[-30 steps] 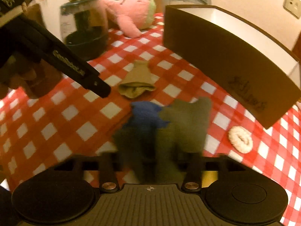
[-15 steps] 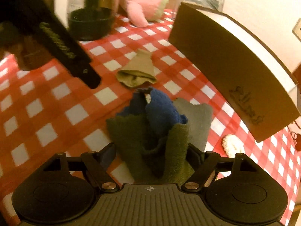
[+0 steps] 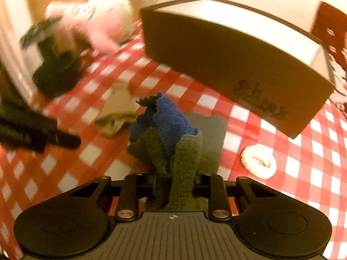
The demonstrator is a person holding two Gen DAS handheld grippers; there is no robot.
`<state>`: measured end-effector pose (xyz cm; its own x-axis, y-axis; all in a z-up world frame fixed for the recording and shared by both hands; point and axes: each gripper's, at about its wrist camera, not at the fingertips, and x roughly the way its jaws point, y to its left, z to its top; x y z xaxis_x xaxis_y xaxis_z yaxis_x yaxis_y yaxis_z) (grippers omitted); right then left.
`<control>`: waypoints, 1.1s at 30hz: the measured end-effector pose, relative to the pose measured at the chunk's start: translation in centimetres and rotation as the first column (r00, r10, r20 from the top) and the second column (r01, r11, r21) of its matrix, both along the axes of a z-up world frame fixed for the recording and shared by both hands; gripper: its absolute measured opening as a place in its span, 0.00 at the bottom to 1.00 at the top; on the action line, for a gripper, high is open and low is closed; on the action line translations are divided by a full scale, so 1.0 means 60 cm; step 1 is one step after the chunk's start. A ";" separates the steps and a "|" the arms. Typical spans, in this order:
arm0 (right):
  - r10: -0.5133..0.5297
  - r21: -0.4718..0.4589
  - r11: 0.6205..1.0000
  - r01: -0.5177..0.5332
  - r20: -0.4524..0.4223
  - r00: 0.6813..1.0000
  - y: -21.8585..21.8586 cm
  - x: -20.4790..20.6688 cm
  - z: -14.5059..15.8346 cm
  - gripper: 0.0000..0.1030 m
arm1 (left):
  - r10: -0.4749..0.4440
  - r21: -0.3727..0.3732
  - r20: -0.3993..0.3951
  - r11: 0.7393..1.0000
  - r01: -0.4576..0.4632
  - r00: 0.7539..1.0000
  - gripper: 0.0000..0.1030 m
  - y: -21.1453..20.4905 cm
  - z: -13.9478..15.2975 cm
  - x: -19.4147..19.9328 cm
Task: Organize soft objects
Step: 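Lift the bunched blue and olive-green cloths with the right gripper, then grasp the beige sock with the left gripper while the right holds the cloths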
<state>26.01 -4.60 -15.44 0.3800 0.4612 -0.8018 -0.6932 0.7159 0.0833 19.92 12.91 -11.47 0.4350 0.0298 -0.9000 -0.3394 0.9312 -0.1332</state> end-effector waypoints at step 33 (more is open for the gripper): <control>-0.145 0.103 0.982 0.158 -0.119 0.982 -0.001 0.095 -0.011 0.26 | -0.024 0.066 0.012 0.998 0.023 1.000 0.21 0.031 -0.059 0.109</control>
<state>31.69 -4.69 -16.10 0.3642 0.4937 -0.7897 -0.5595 0.7939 0.2383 26.49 14.77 -15.02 0.4475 0.0786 -0.8908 -0.3161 0.9457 -0.0754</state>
